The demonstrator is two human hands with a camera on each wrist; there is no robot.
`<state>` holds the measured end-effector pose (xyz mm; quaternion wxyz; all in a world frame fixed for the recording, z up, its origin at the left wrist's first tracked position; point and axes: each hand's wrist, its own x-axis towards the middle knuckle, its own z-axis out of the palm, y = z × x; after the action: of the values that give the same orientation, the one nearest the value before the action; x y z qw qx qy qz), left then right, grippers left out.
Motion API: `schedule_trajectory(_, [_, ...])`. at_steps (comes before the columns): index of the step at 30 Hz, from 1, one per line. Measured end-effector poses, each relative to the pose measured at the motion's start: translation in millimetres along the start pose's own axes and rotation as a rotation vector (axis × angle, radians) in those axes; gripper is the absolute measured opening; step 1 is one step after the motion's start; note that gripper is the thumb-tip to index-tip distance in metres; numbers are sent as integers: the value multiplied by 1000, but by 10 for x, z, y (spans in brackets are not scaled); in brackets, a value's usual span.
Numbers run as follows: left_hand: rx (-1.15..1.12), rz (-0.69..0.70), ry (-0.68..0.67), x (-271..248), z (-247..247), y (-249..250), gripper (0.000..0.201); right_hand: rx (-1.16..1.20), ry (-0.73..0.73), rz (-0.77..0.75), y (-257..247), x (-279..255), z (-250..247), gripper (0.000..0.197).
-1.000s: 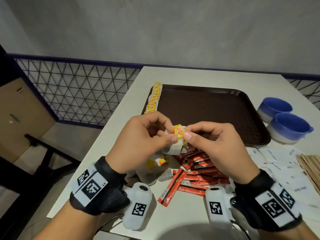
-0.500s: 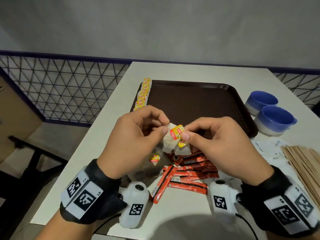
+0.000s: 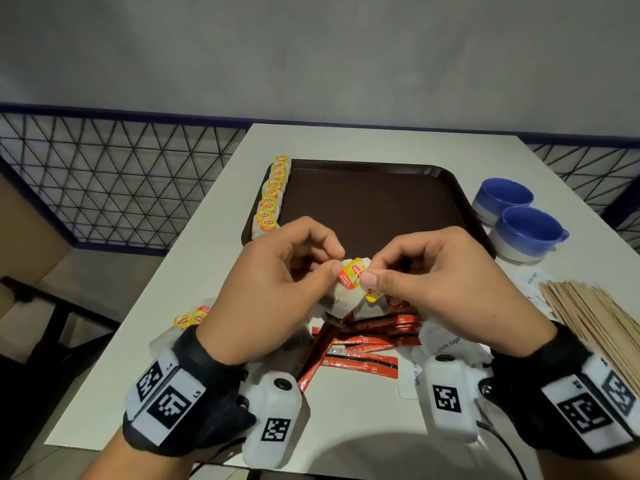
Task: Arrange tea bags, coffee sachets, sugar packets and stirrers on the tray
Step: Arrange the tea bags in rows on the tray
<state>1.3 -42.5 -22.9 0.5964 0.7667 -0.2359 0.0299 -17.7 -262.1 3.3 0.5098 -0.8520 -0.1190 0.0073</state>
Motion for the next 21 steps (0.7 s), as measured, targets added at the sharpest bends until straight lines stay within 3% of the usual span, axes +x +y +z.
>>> schedule_trajectory(7, [-24, 6, 4, -22, 107, 25, 2, 6, 7, -1, 14, -17, -8, 11])
schedule_trajectory(16, [-81, -4, 40, 11, 87, 21, 20, 43, 86, -27, 36, -8, 21, 16])
schedule_trajectory(21, [-62, -52, 42, 16, 74, -10, 18, 45, 100, -56, 44, -9, 29, 15])
